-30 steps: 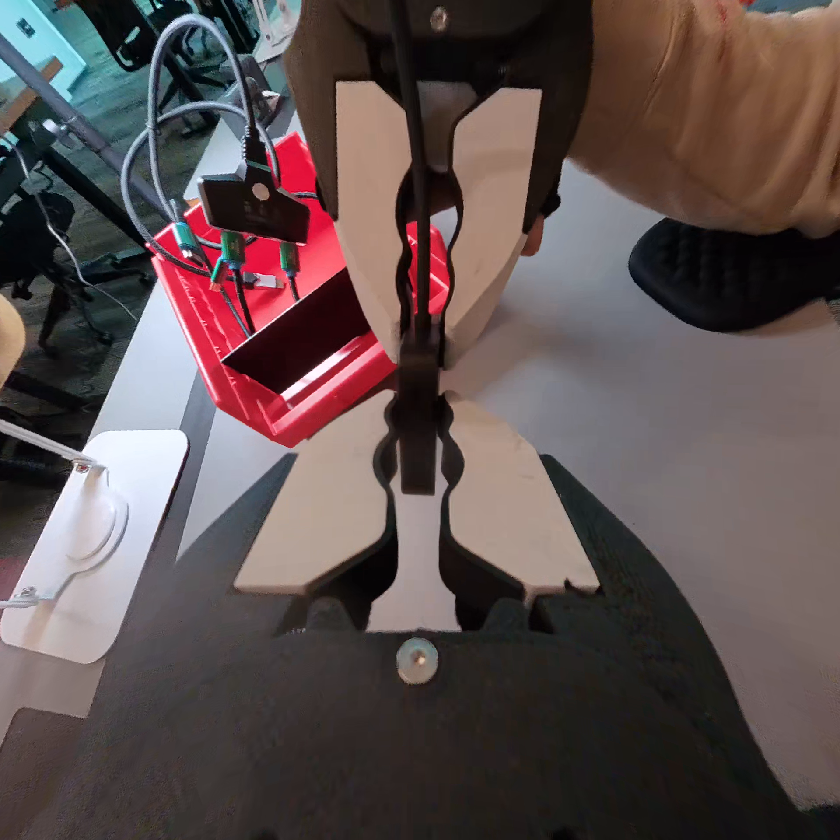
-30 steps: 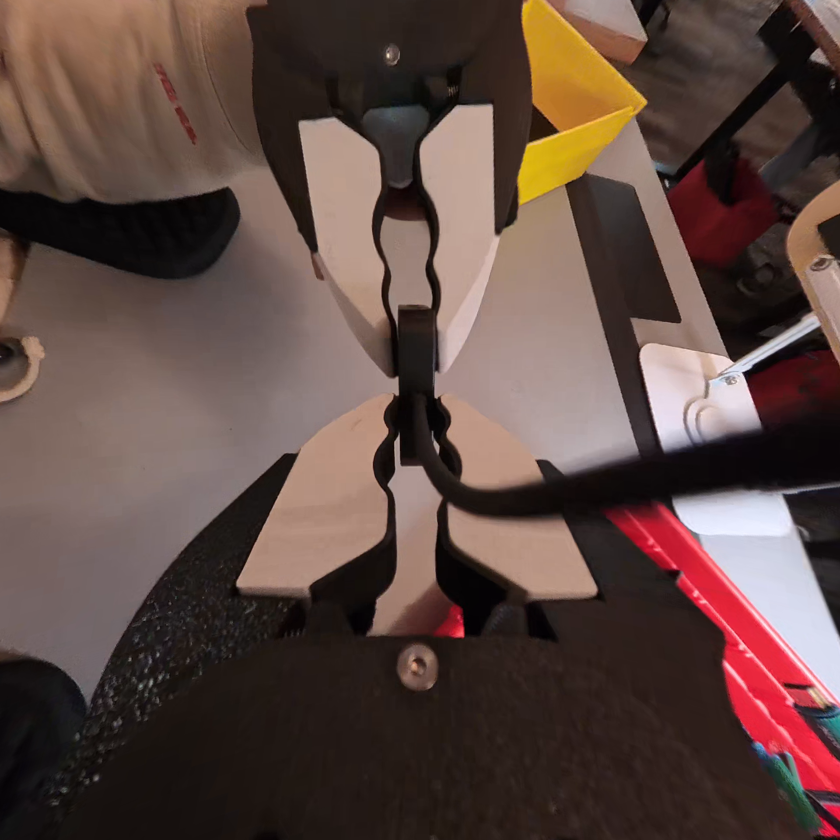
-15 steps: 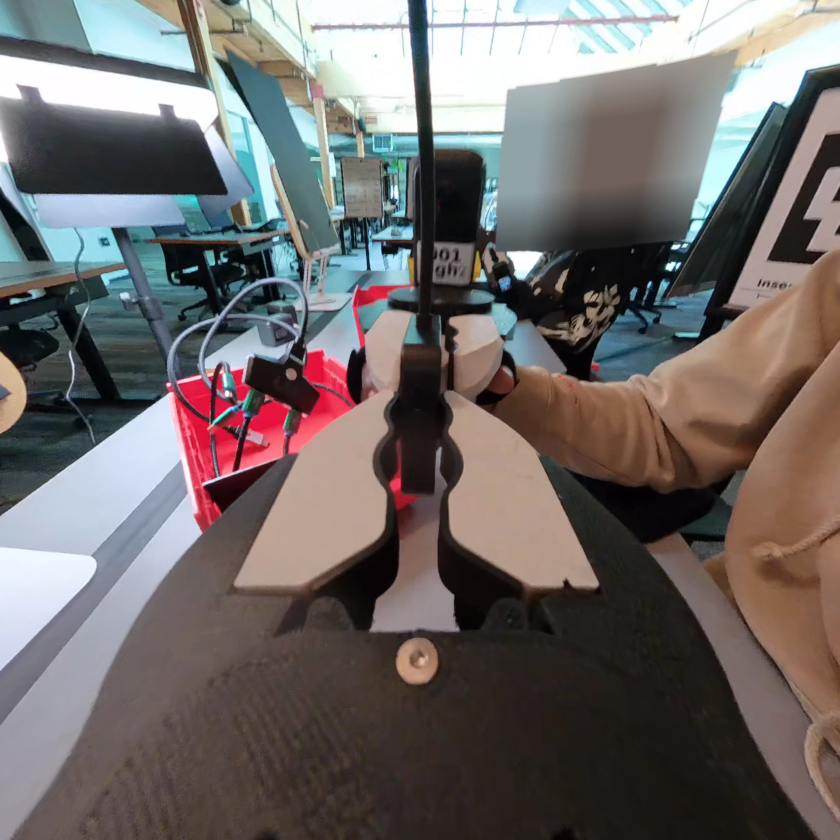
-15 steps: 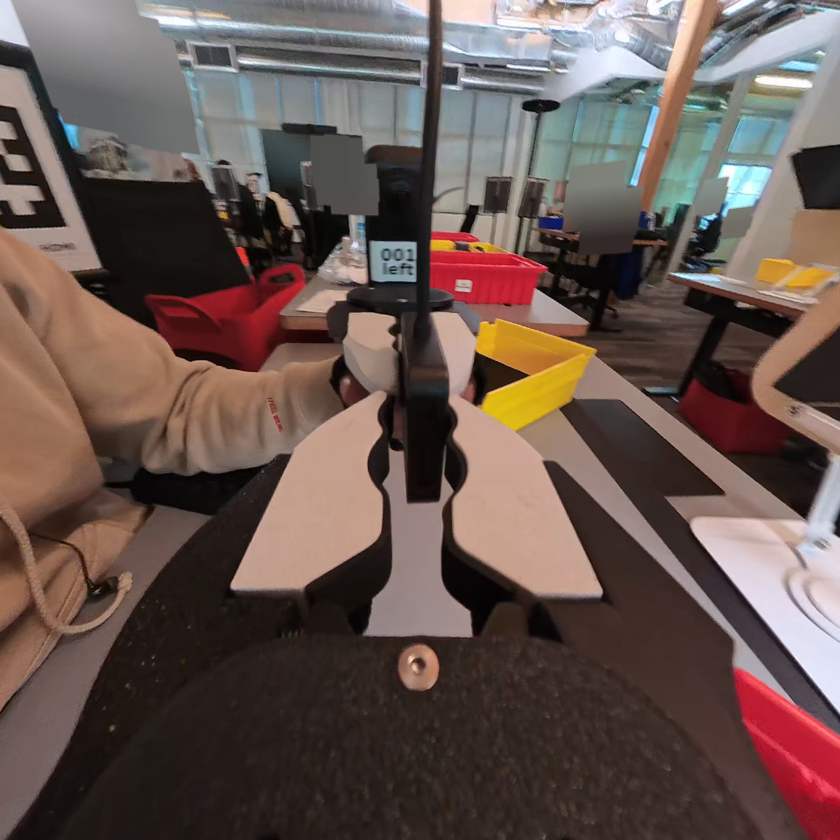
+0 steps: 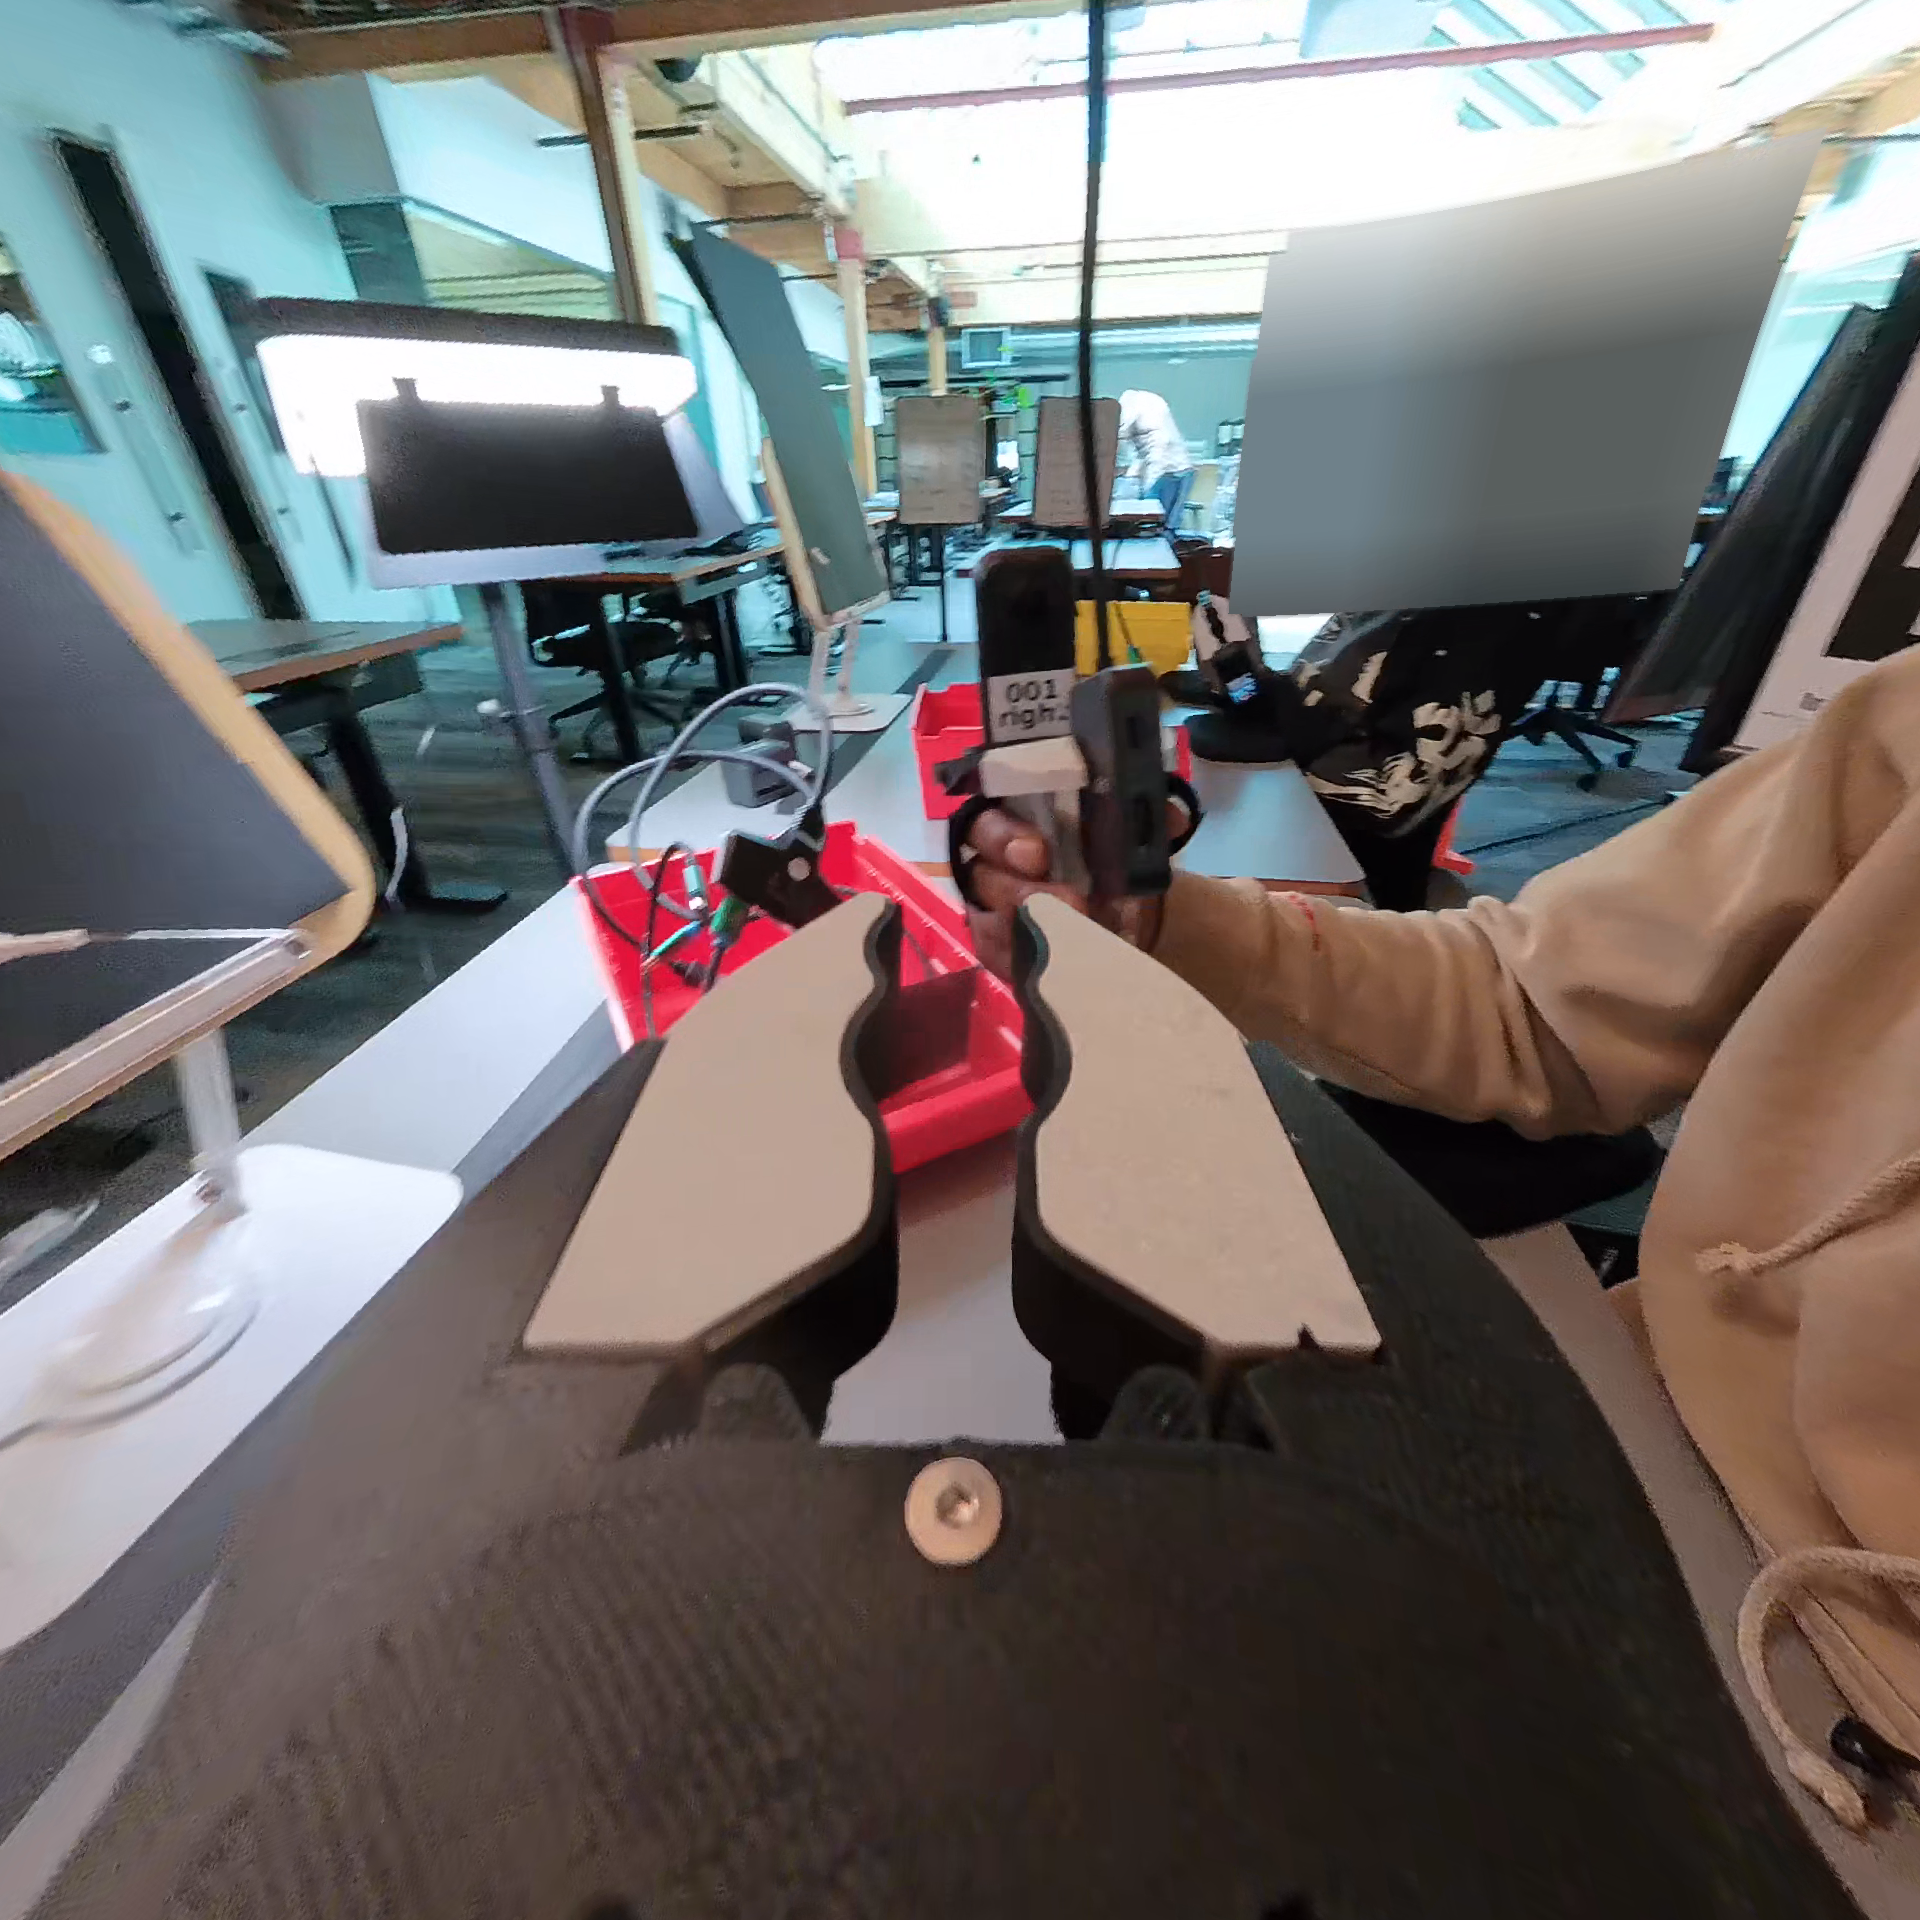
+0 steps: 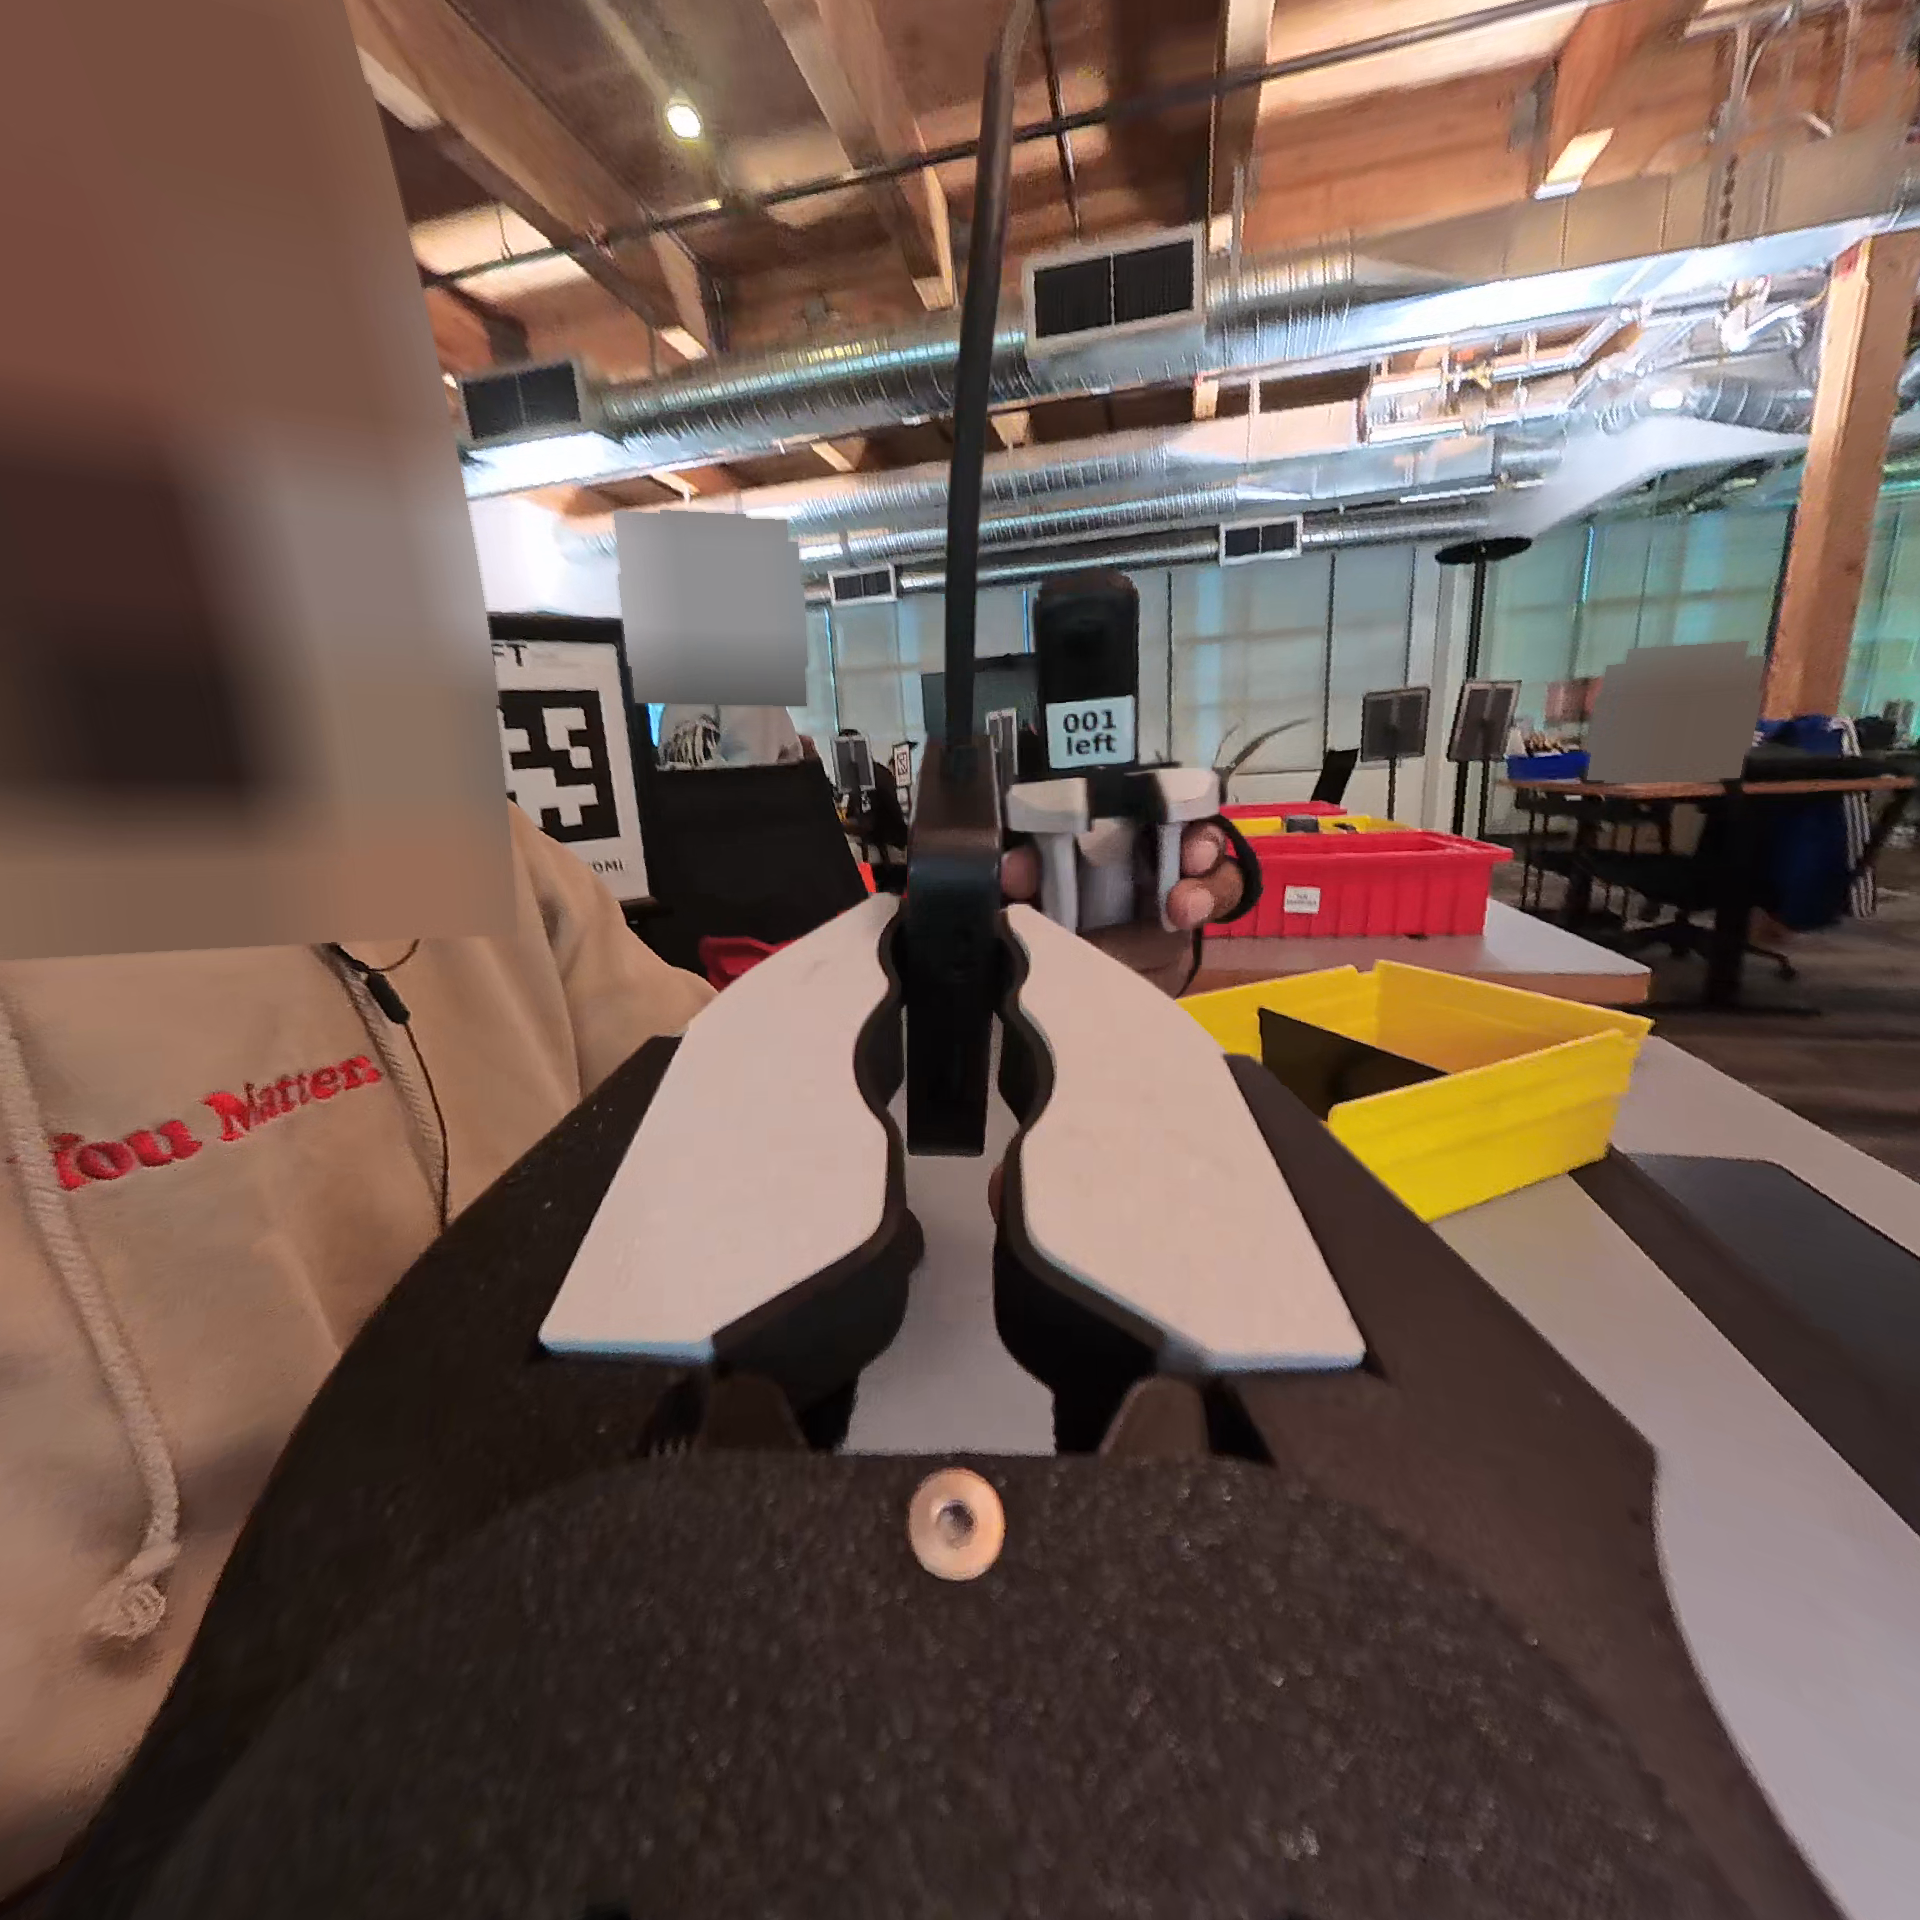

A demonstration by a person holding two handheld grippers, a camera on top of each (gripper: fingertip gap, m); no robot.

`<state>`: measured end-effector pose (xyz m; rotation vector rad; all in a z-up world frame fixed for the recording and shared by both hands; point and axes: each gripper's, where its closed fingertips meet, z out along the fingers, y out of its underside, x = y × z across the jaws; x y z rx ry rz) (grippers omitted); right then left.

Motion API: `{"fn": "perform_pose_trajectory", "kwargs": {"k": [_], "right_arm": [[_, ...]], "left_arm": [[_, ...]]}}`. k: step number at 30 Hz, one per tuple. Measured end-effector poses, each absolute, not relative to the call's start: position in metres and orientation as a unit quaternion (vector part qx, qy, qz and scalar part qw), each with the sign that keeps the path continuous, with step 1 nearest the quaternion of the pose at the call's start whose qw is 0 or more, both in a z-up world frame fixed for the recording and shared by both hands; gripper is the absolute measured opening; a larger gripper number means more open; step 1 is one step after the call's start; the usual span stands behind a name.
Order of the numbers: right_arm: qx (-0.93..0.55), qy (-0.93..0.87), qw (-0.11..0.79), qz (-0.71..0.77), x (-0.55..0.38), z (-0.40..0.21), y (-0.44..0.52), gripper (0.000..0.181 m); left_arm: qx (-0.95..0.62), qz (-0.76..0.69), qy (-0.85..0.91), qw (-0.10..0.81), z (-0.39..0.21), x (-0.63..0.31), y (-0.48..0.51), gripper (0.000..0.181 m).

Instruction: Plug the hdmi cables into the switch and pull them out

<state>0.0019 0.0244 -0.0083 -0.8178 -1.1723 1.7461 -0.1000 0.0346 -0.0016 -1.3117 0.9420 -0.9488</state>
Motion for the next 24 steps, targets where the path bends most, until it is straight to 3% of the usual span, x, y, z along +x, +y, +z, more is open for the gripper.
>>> {"fn": "perform_pose_trajectory", "kwargs": {"k": [11,15,20,24], "right_arm": [[-0.356,-0.472,0.459,0.663,0.009,-0.009,0.037,0.013],[-0.368,-0.471,0.47,0.65,0.013,-0.011,0.047,0.013],[-0.366,-0.46,0.472,0.657,0.017,-0.009,0.051,0.013],[-0.371,-0.459,0.472,0.655,0.017,-0.01,0.052,0.013]], "left_arm": [[-0.716,-0.246,0.335,0.561,-0.029,-0.21,0.068,0.022],[-0.809,-0.16,0.31,0.473,-0.066,-0.281,0.074,0.023],[-0.897,-0.162,0.276,0.304,-0.149,-0.334,0.052,0.03],[-0.914,-0.119,0.29,0.259,-0.2,-0.34,0.037,0.032]]}}
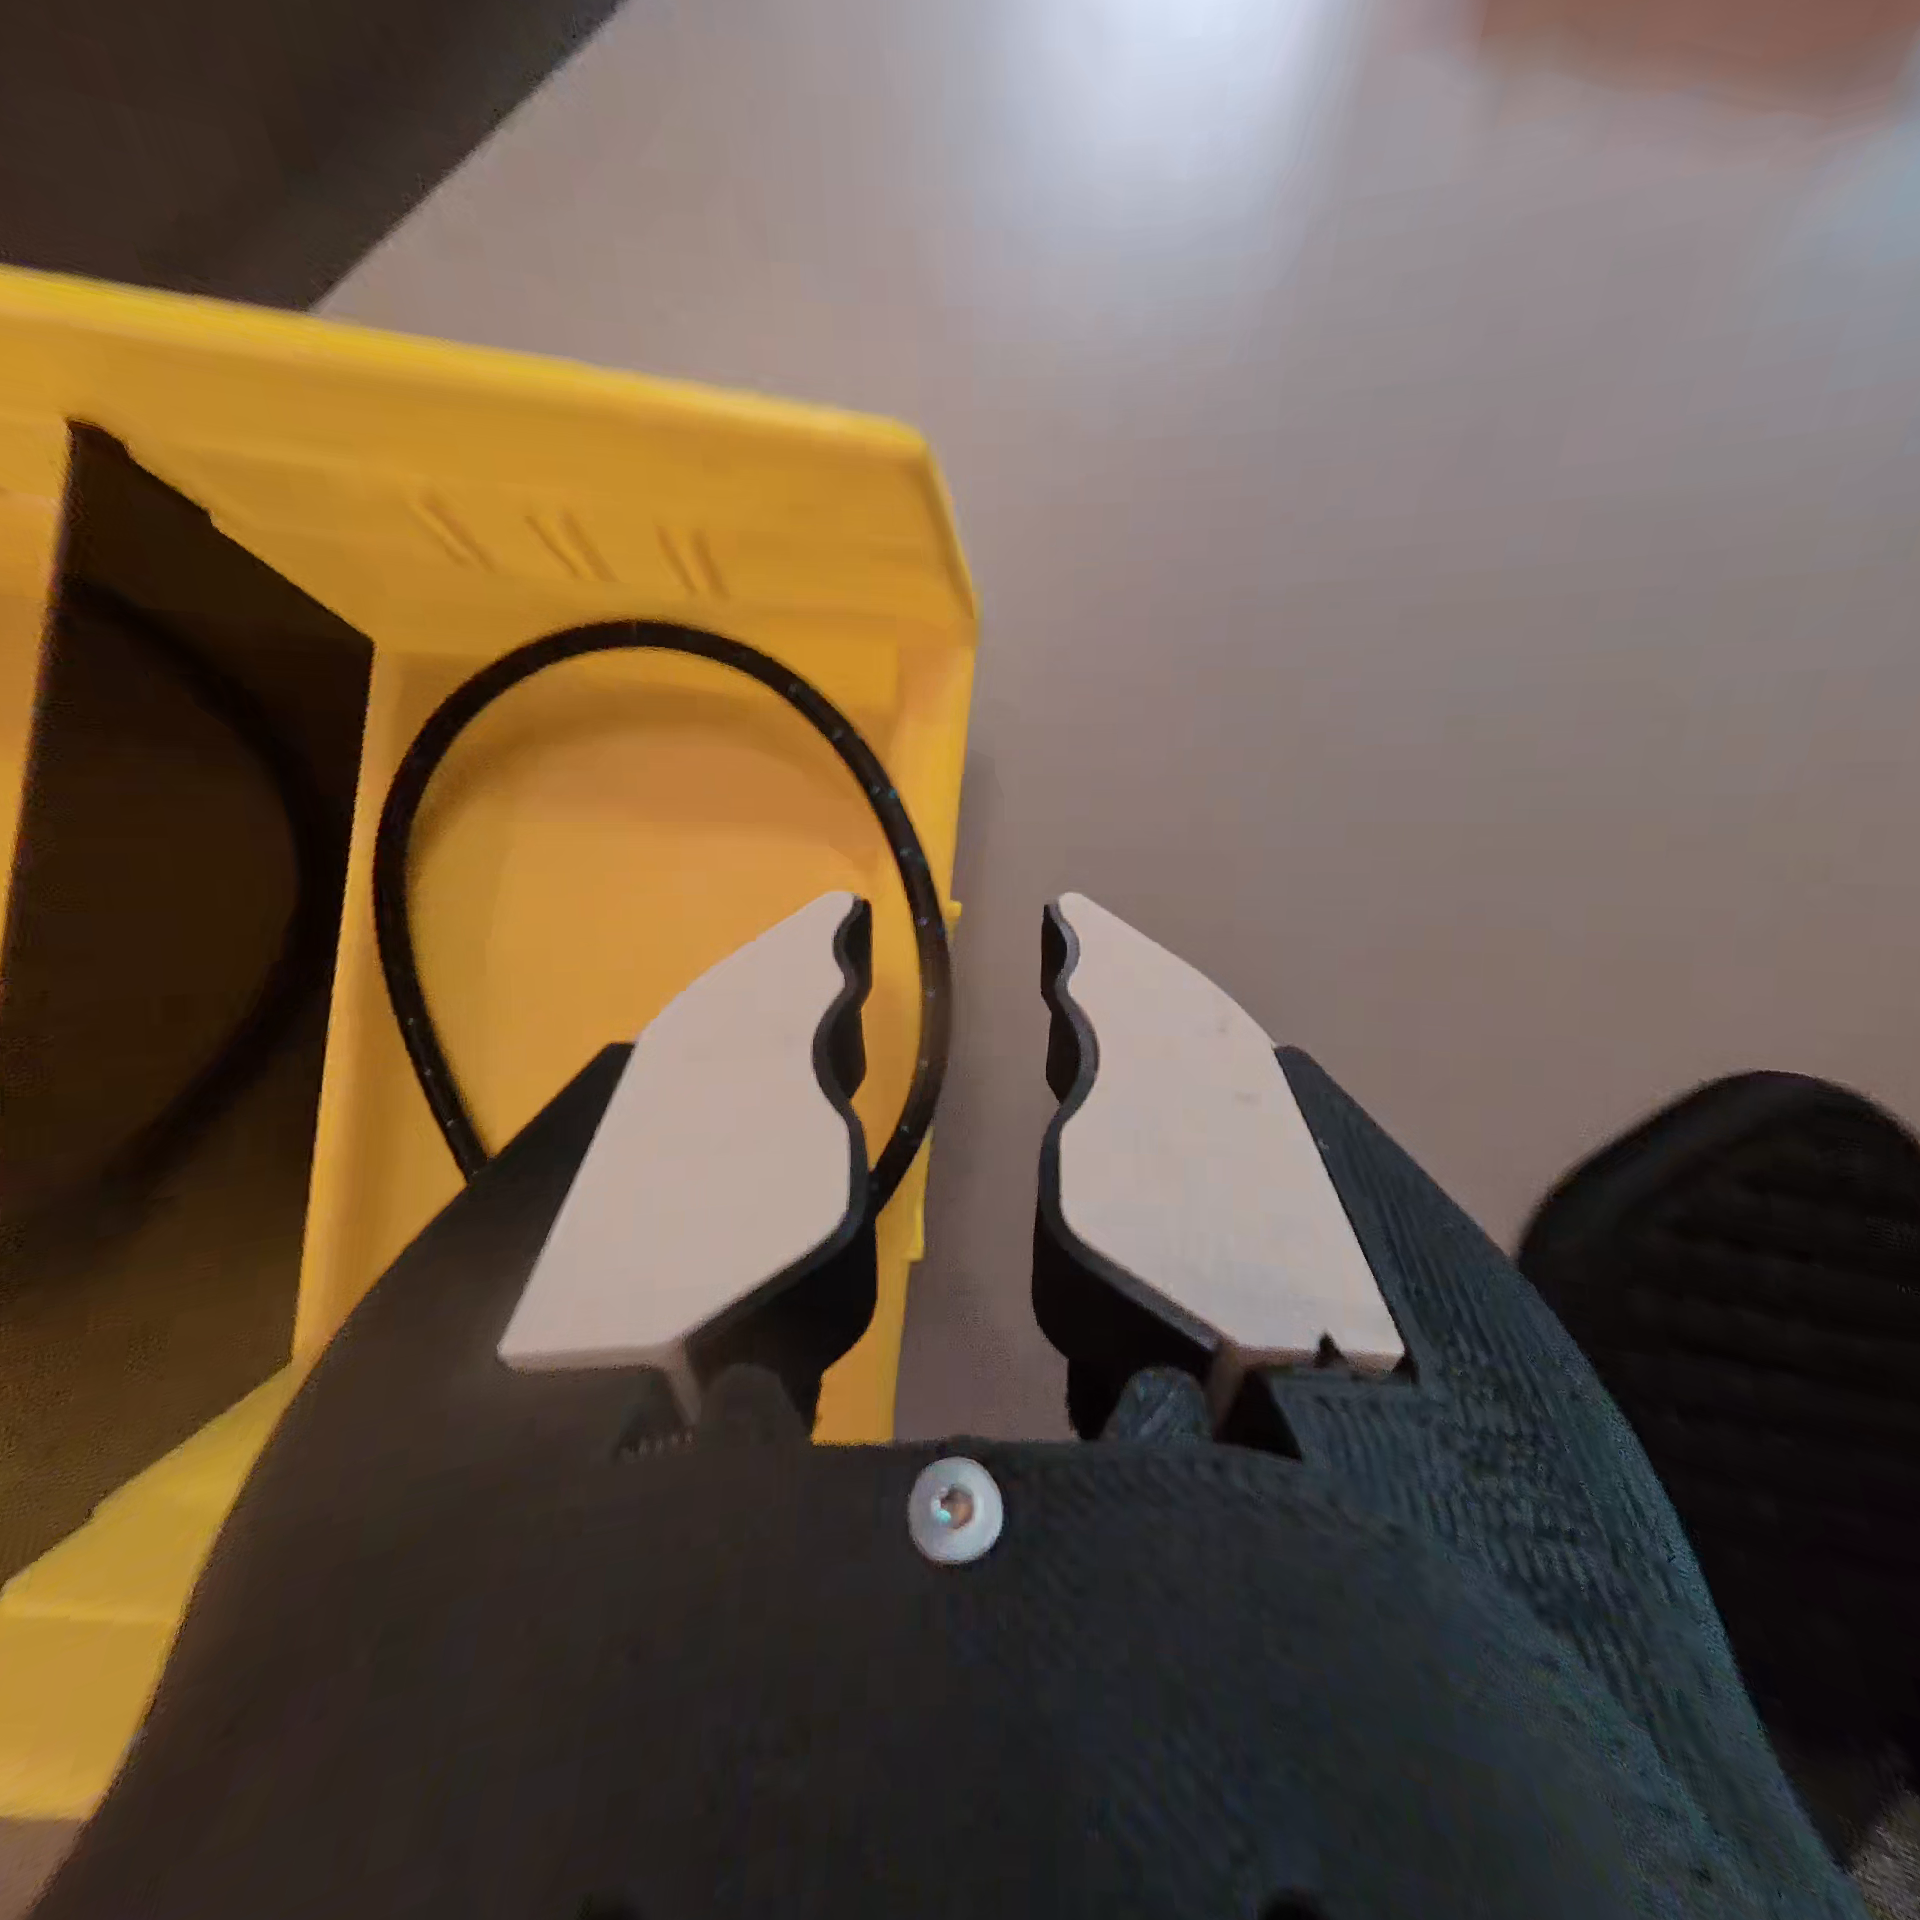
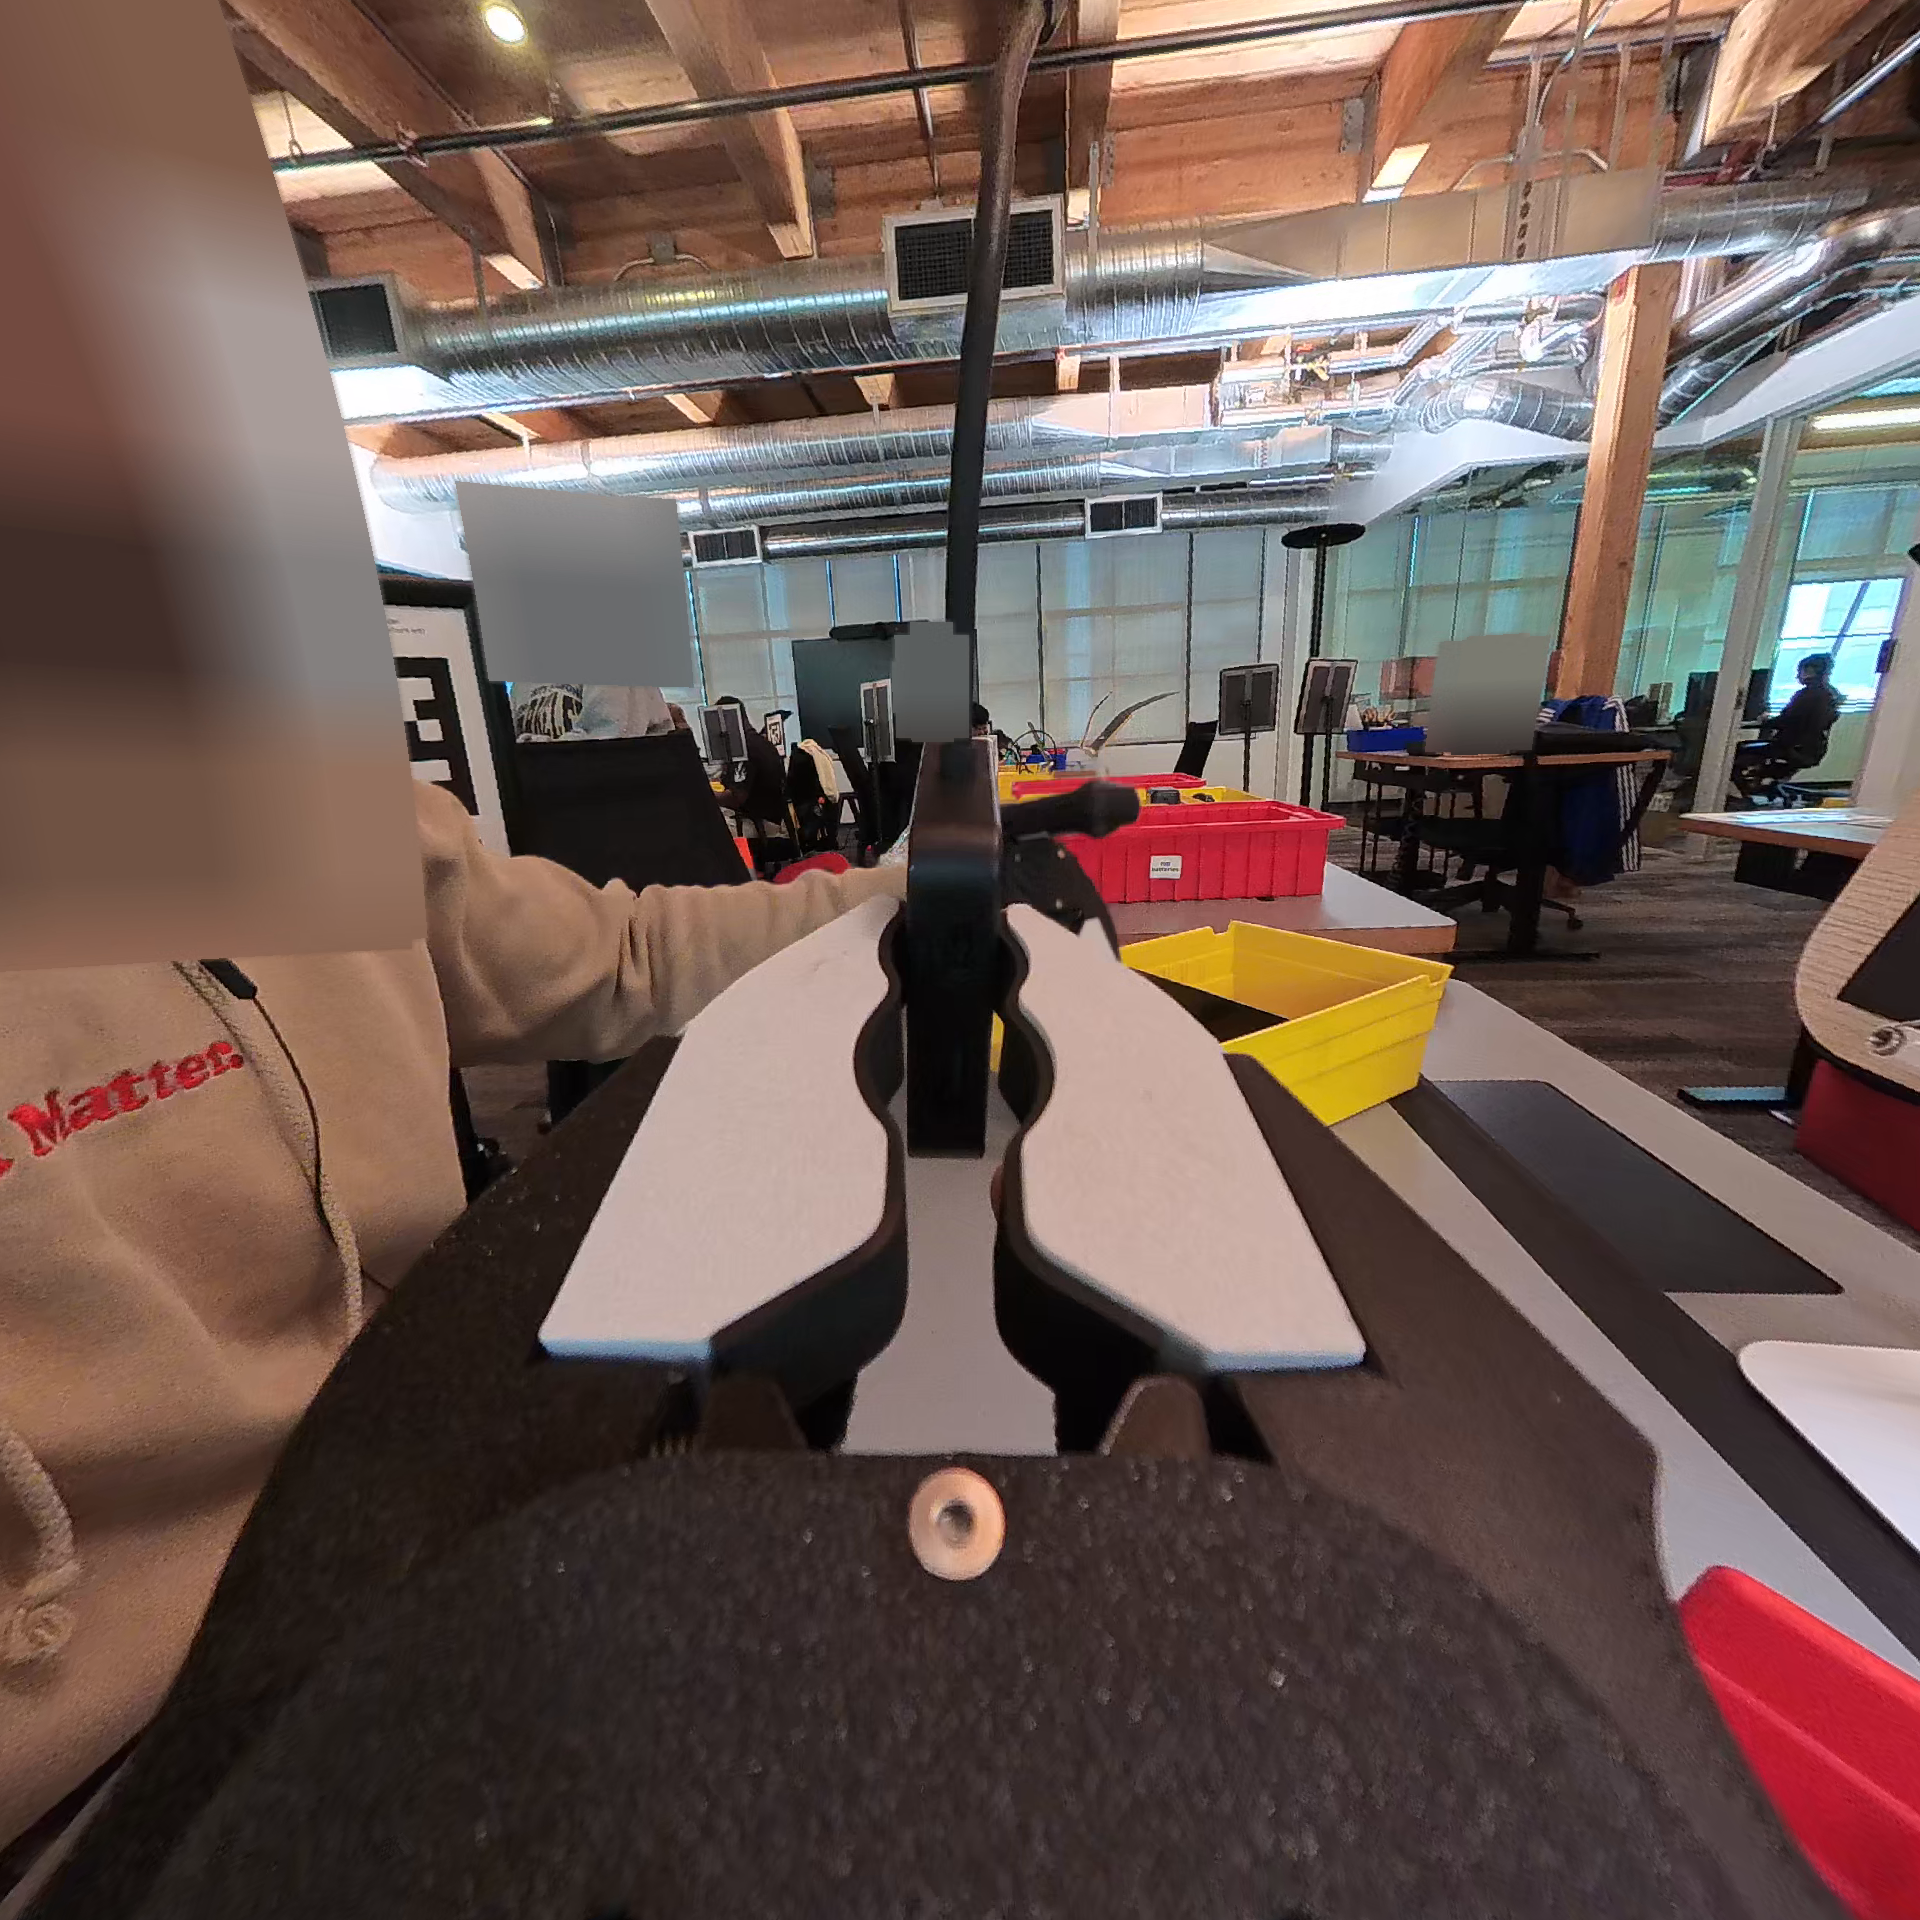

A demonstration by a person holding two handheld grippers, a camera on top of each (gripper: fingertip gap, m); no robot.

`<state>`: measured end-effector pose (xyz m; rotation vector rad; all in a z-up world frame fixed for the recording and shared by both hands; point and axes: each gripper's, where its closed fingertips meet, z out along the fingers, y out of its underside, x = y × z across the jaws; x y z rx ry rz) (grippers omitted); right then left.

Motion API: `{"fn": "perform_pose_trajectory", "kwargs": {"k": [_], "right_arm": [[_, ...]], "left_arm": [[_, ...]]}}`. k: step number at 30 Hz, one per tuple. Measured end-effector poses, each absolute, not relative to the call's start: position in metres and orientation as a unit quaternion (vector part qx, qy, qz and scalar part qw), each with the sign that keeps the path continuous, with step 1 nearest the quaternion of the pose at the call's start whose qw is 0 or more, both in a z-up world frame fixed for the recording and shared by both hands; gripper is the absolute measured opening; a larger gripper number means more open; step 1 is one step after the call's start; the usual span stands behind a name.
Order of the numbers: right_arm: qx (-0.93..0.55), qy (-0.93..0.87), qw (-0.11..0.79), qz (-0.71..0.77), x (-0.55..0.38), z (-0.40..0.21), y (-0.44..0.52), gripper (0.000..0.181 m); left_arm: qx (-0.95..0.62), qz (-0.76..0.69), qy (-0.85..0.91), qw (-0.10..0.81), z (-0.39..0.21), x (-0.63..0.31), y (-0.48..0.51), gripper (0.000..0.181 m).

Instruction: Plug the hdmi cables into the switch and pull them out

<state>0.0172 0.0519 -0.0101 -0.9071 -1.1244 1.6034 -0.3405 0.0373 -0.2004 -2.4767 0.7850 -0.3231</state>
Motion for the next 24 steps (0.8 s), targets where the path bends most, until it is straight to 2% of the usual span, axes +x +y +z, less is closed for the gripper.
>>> {"fn": "perform_pose_trajectory", "kwargs": {"k": [3,6,13,18,24], "right_arm": [[-0.37,-0.455,0.471,0.659,0.017,-0.01,0.052,0.013],[-0.368,-0.452,0.471,0.662,0.017,-0.009,0.051,0.013],[-0.353,-0.446,0.491,0.659,0.029,0.006,0.048,0.014],[-0.34,-0.439,0.503,0.663,0.037,0.017,0.045,0.013],[-0.331,-0.44,0.51,0.661,0.042,0.024,0.039,0.013]], "left_arm": [[-0.917,-0.061,0.301,0.253,-0.222,-0.346,0.039,0.023],[-0.915,-0.026,0.305,0.262,-0.216,-0.348,0.042,0.012],[-0.878,0.027,0.271,0.394,-0.104,-0.354,0.041,0.007],[-0.825,-0.107,0.278,0.481,-0.034,-0.292,0.013,0.007],[-0.759,-0.318,0.288,0.49,-0.033,-0.21,-0.016,0.007]]}}
